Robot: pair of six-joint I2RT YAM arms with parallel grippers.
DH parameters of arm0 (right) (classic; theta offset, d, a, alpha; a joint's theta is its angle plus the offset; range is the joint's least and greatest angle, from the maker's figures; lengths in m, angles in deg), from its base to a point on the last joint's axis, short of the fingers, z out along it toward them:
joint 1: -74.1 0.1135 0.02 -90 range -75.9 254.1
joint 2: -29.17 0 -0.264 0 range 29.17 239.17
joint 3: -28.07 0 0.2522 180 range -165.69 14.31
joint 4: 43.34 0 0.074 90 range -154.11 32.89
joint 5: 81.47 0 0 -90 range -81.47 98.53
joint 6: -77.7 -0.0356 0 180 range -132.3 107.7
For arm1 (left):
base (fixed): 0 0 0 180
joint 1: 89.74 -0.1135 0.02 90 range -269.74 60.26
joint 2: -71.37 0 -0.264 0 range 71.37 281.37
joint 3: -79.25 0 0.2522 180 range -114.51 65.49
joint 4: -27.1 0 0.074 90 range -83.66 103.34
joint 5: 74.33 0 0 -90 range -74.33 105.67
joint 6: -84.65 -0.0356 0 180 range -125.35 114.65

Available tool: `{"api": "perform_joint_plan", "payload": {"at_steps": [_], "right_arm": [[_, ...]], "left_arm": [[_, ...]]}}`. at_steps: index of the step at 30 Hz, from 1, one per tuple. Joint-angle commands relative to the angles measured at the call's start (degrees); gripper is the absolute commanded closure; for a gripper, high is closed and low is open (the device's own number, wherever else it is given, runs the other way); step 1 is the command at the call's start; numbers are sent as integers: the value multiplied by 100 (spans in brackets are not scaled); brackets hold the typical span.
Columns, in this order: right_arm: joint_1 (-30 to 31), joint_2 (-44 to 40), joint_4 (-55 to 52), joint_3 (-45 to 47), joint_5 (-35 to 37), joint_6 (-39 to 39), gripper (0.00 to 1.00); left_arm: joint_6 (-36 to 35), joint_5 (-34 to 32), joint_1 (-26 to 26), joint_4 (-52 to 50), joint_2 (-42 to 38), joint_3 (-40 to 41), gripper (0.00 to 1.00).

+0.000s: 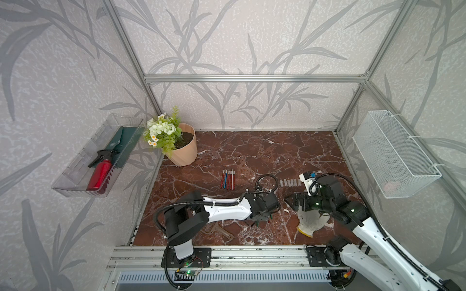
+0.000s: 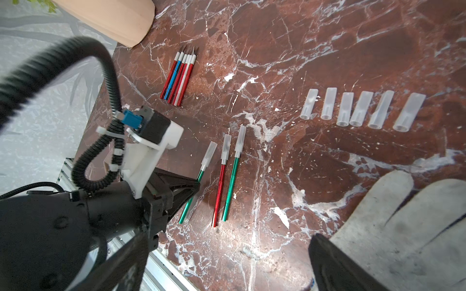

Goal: Remove protective caps from carving knives
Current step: Pick up the carving knife from the center of the board.

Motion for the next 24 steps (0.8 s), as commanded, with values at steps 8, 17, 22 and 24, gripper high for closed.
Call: {"api": "perform_joint_plan", "payload": {"at_steps": [8,17,22,24], "right_arm": [[34,589,960,129,-387,-760,19],[157,1220,1426,-1,-328,-971,35],[401,1711,1671,-202,5,-1418,43],[464,1961,1731,-331,8,-1599,45]], "left_arm": [[-959,408,-510,986,-727,691,91],[-1354,494,-628,1164,-844,783,91],[-1510,459,-642,1385,-955,956,91],[-1583,466,-637,1460,-994,1000,91]]}}
